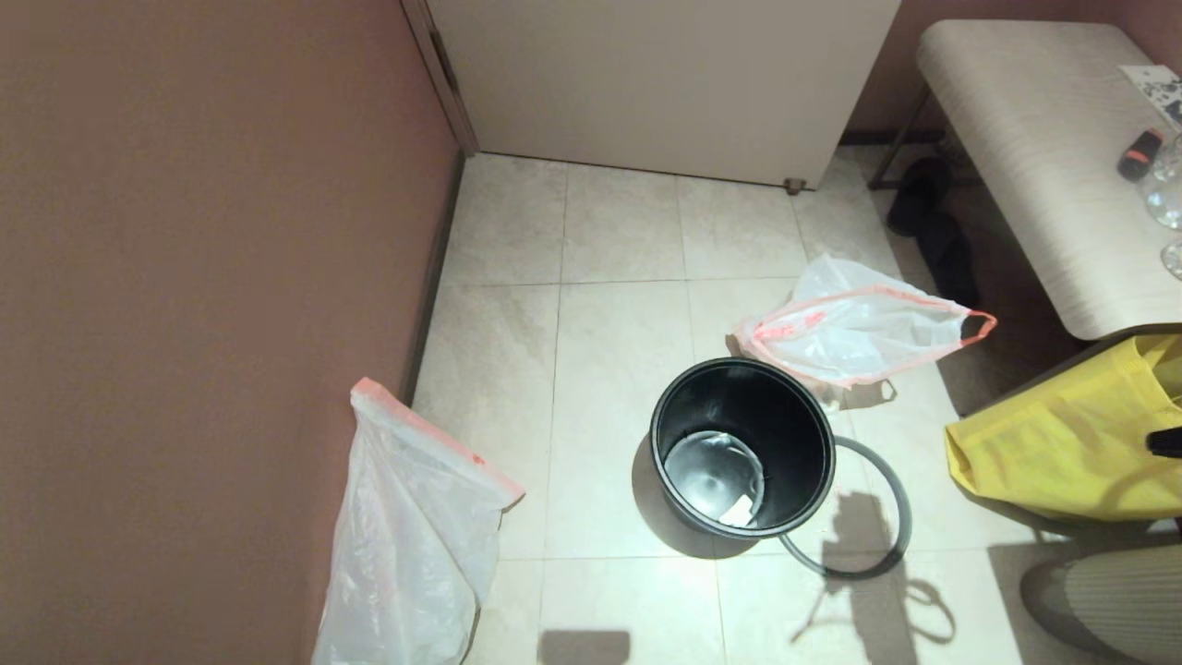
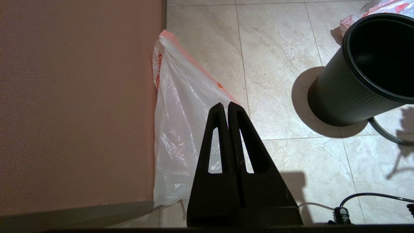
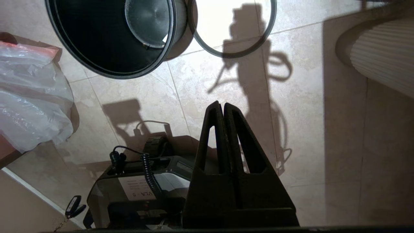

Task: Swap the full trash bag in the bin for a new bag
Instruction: Pick up a new trash bag

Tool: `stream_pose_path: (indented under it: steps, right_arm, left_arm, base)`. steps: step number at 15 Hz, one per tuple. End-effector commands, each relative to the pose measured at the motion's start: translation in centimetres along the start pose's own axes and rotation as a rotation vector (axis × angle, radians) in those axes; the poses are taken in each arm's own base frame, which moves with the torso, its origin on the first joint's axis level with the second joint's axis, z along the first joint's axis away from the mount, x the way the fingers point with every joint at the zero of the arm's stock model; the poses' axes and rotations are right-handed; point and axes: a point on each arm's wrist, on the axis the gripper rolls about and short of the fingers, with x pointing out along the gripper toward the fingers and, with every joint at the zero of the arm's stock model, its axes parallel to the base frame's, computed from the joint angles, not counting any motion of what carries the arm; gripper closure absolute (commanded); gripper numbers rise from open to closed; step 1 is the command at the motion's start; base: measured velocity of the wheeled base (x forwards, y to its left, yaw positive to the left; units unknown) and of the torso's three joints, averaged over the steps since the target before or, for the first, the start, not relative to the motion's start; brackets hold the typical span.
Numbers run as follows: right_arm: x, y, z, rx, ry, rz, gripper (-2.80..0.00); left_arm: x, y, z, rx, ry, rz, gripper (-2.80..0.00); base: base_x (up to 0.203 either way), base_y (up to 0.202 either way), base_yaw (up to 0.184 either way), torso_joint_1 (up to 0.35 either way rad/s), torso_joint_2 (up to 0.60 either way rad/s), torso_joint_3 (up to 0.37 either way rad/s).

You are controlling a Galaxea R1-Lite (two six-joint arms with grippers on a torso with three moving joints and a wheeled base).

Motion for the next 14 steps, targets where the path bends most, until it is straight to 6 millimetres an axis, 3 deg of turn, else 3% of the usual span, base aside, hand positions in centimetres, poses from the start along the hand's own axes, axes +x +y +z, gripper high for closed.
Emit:
stream_pose_path:
  steps: [1, 10, 14]
  right_arm:
    - [-3.1, -0.2, -2.0, -0.006, -0.082, 0.020, 0.00]
    - [-12.6, -1.8, -12.0, -0.028, -0.322, 0.077, 0.00]
    - [-14.5, -3.0, -16.3, -0.103, -0.349, 0.131, 0.00]
  left_arm:
    - [0.0, 0.0, 0.0, 0.001, 0.000, 0.000, 0.00]
    - [0.0, -0.1, 0.0, 0.047, -0.001, -0.035, 0.00]
    - [0.0, -0.1, -0.1, 0.050, 0.008, -0.033, 0.00]
  base:
    - [0.000, 0.000, 0.000, 0.000, 0.00, 0.000]
    - [0.000, 0.000, 0.000, 0.000, 0.00, 0.000]
    - [0.000, 0.000, 0.000, 0.000, 0.00, 0.000]
